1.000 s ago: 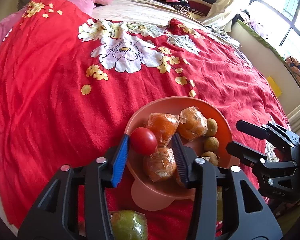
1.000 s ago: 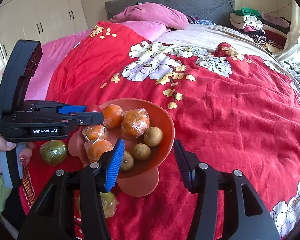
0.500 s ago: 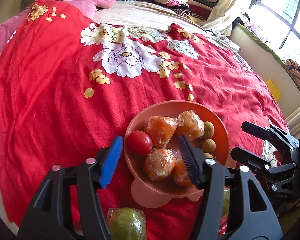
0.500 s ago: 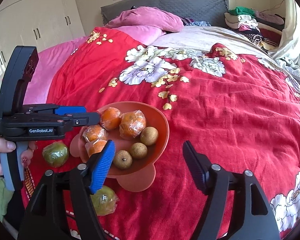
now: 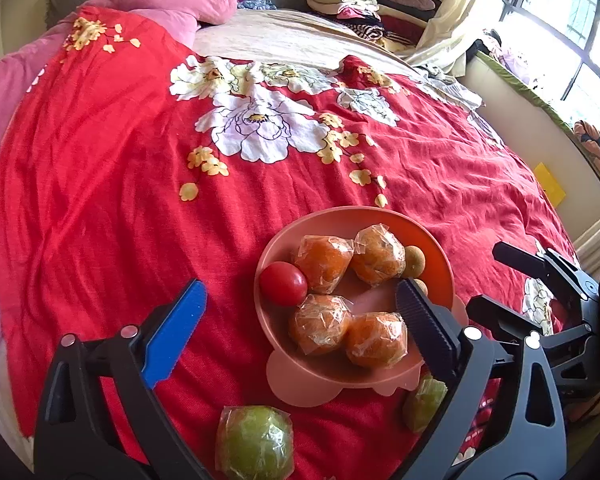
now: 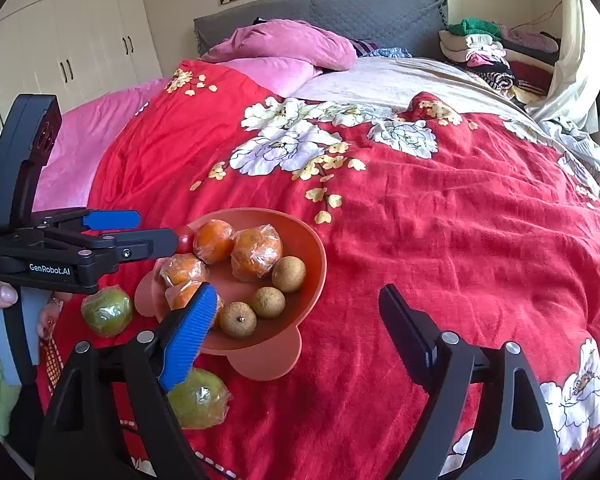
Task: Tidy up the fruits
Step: 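Withdraw both open tools up and away from the pink bowl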
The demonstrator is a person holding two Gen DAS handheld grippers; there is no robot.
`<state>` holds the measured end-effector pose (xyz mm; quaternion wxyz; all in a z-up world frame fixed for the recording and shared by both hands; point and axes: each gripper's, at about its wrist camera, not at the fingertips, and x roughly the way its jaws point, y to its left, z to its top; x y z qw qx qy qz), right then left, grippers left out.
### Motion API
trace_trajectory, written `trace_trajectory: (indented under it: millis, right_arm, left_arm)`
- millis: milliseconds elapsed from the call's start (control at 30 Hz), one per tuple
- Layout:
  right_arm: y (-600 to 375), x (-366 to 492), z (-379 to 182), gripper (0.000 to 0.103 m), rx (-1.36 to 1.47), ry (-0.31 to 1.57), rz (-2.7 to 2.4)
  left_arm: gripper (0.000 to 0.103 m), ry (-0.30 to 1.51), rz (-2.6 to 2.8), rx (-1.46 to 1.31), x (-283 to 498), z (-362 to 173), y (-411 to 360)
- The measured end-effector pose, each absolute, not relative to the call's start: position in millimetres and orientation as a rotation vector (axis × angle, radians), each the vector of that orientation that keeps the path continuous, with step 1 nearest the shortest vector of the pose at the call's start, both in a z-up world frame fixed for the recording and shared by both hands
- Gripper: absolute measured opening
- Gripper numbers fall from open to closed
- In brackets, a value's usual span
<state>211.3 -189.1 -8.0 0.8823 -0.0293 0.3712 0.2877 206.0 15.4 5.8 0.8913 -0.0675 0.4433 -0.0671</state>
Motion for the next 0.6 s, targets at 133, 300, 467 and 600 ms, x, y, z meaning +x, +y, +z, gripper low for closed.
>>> trace_trajectory:
  millis: [133, 300, 467, 600]
  right_arm:
    - [-188.9, 208.4, -5.2, 0.089, -0.064, 0.765, 0.595]
    - [-188.4, 205.0, -0.9, 0.092, -0.07, 0.752, 0.592]
    - [-188.5, 202.4, 2.6, 0.094, -0.072, 0.743, 0.585]
    - [-188.9, 200.6, 6.2, 0.094, -0.072, 0.736, 0.583]
  left_arm:
    - [0.093, 0.914, -0.139, -0.144, 204.2, 9.8, 15.7]
    - [0.093, 0.901, -0.128, -0.138, 201.2, 16.4, 15.1]
    - [0.093, 0.893, -0.126, -0.132, 198.7, 21.9, 15.1]
    - [0.093, 0.889, -0.126, -0.131, 197.0, 25.2, 14.6]
